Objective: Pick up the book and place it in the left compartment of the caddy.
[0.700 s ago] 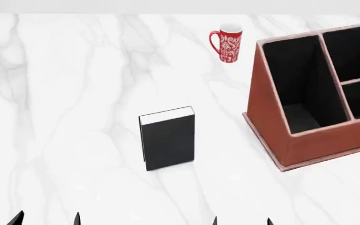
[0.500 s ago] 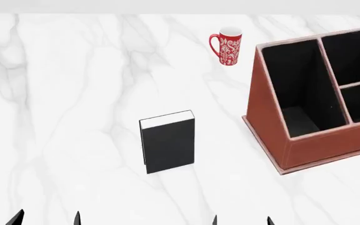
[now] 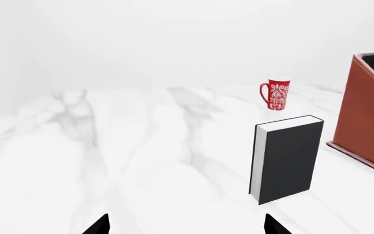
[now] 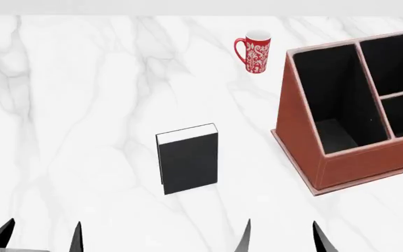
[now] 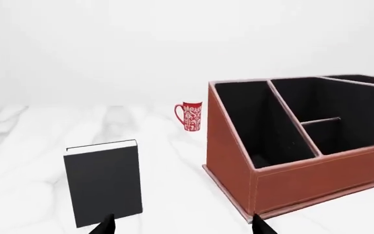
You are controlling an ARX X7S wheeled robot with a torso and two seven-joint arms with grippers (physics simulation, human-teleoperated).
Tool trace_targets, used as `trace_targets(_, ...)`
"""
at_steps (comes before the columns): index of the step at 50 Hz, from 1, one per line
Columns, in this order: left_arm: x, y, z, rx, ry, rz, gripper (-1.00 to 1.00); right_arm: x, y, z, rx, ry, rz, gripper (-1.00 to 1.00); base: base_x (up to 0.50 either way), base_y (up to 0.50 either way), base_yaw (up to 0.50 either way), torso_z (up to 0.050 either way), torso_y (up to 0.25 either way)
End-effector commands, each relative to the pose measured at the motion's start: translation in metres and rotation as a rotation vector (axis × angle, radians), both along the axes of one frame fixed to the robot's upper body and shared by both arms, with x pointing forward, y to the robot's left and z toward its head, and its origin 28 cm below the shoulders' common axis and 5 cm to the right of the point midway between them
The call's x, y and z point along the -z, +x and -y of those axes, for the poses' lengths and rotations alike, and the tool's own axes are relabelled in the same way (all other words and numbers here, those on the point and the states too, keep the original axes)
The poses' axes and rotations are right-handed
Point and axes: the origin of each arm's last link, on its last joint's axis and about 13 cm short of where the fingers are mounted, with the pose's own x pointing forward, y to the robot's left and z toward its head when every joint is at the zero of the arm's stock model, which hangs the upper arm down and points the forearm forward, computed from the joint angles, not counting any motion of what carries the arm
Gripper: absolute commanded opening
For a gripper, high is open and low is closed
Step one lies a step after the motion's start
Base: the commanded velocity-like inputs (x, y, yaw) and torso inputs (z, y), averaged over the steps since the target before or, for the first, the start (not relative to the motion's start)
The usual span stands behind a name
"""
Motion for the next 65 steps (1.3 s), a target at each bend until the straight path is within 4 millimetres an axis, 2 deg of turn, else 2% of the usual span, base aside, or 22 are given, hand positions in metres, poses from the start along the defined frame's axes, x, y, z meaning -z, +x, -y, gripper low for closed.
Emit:
trace_targets(1,-0.035,-0.009,-0.005,-0.006,0.035,0.009,1.0,-0.041,-0.013,0.005,-0.002,0.047,0.043,1.0,0.0,0.0,0.0,0.0,0.0)
trace_targets(6,-0.048,-0.014,-0.007,-0.002,0.043,0.02,1.0,-0.055,-0.02,0.007,0.026,-0.042,0.096,1.0,0.0,0.0,0.0,0.0,0.0)
trace_targets(15,-0.076,-0.028,-0.012,-0.013,0.001,0.074,1.0,-0.081,-0.038,0.008,0.017,-0.012,0.098,1.0,0.0,0.0,0.0,0.0,0.0)
trace_targets(30,-0.092,-0.038,-0.014,-0.017,0.024,0.123,1.0,-0.09,-0.046,0.009,0.027,-0.037,0.094,1.0,0.0,0.0,0.0,0.0,0.0)
trace_targets(41,-0.095,-0.041,-0.014,-0.008,0.034,0.144,1.0,-0.096,-0.052,0.009,0.009,-0.026,0.158,1.0,0.03,0.0,0.0,0.0,0.0)
trace_targets(65,-0.096,-0.042,-0.013,0.007,0.033,0.15,1.0,-0.102,-0.056,0.011,0.006,-0.02,0.17,1.0,0.49,0.0,0.0,0.0,0.0)
